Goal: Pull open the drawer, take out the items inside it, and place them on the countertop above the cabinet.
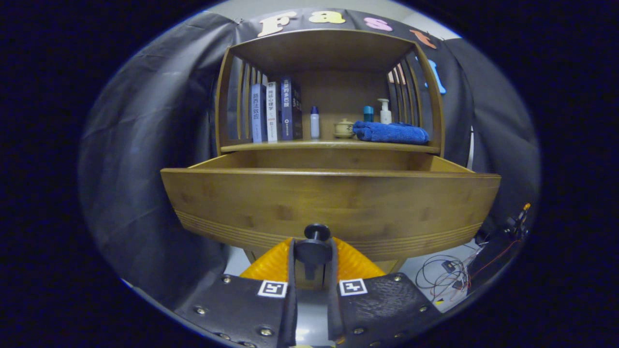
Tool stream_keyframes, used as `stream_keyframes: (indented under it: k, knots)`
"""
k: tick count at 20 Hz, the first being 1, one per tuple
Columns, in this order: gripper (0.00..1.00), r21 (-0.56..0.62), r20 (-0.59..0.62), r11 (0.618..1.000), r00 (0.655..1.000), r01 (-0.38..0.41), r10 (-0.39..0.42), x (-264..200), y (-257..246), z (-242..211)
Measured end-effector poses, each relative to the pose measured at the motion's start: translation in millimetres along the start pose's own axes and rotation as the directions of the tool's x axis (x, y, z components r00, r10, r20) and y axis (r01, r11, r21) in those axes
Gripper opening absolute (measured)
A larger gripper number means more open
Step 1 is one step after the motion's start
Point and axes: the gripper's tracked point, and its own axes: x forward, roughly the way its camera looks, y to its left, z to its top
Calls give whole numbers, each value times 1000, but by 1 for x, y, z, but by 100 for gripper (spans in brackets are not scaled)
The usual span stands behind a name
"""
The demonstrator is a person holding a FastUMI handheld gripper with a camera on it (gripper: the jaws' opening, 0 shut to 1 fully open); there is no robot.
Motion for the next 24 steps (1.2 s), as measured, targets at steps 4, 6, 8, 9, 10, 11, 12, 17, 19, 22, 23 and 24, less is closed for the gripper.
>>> stream_keyframes:
  k: [4,6,8,9,10,11,12,17,19,22,23,24]
  knots:
    - [25,-13,-17,1000,1000,8,-9,0,0,-1]
    - [32,-34,-25,999,1000,-4,4,0,1,0]
    - [40,-24,-30,1000,999,-11,10,-2,0,2]
    - [40,-12,-29,1000,1000,-2,2,-3,-1,3]
    - [43,4,-21,1000,1000,9,-9,-5,-4,9]
    - [46,17,-14,999,999,29,-29,-9,-6,14]
    - [52,33,-12,998,999,45,-45,-13,-8,20]
    - [83,73,12,996,998,56,-57,-32,-10,52]
    - [91,85,26,995,998,59,-61,-38,-12,64]
    - [97,78,29,995,997,65,-67,-41,-13,81]
    - [98,80,37,995,997,61,-65,-42,-11,88]
    - [99,86,42,994,997,64,-68,-42,-11,95]
